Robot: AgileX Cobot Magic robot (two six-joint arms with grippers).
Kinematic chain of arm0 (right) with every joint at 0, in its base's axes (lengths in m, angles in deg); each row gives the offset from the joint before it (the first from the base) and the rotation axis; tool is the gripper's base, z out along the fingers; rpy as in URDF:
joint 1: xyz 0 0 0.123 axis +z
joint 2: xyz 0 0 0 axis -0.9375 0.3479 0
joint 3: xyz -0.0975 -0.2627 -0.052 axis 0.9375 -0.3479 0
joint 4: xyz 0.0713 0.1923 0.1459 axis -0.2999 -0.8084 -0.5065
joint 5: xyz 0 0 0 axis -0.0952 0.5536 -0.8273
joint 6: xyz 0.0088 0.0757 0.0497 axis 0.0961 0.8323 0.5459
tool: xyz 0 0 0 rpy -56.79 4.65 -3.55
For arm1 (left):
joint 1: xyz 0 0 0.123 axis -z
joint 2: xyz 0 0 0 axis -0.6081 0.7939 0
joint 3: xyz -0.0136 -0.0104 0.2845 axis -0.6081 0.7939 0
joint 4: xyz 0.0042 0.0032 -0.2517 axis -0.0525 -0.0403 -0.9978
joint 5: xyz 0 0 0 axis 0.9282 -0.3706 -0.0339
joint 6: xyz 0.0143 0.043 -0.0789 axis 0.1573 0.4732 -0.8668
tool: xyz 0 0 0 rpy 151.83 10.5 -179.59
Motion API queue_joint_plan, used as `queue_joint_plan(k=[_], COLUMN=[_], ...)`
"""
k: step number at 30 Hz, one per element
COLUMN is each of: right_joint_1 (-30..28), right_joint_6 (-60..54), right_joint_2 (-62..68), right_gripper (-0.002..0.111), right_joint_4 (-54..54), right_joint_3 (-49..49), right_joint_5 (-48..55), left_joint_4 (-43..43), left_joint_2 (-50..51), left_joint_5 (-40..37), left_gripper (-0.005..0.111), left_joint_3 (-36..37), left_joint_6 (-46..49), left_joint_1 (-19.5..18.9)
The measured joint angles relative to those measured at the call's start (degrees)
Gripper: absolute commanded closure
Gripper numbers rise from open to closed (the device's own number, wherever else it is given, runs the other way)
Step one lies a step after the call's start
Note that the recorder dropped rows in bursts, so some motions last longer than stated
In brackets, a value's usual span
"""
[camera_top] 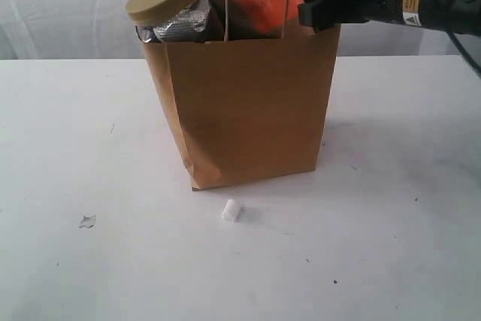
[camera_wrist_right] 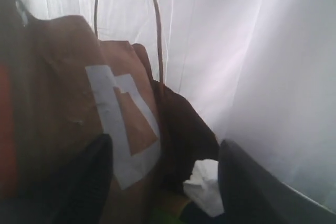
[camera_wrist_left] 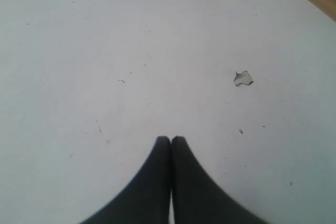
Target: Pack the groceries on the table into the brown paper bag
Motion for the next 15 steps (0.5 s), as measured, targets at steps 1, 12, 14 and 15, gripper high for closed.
queue_joint_plan(k=[1, 12, 14, 15], right_joint_1=[0.0, 0.0, 0.0, 0.0], right_joint_6=[-0.1, 1.1, 2.1, 2.7], right_joint_2=[-0.3, -5.0, -5.6, -5.6], right_gripper=[0.052, 0.053, 0.053, 0.053], right_joint_4=[0.0, 0.1, 0.1, 0.1], right_joint_3=[0.0, 0.0, 0.0, 0.0], right_joint_5=[0.4, 6.0, 7.4, 8.1], left_joint_4=[0.0, 0.0, 0.0, 0.0], left_joint_2=[0.0, 0.0, 0.0, 0.0], left_joint_5=[0.0, 0.0, 0.0, 0.0], left_gripper=[0.107, 0.107, 0.107, 0.107], left_joint_3=[0.0, 0.0, 0.0, 0.0], left_joint_6=[0.0, 0.0, 0.0, 0.0], left_joint_1=[0.0, 0.0, 0.0, 0.0])
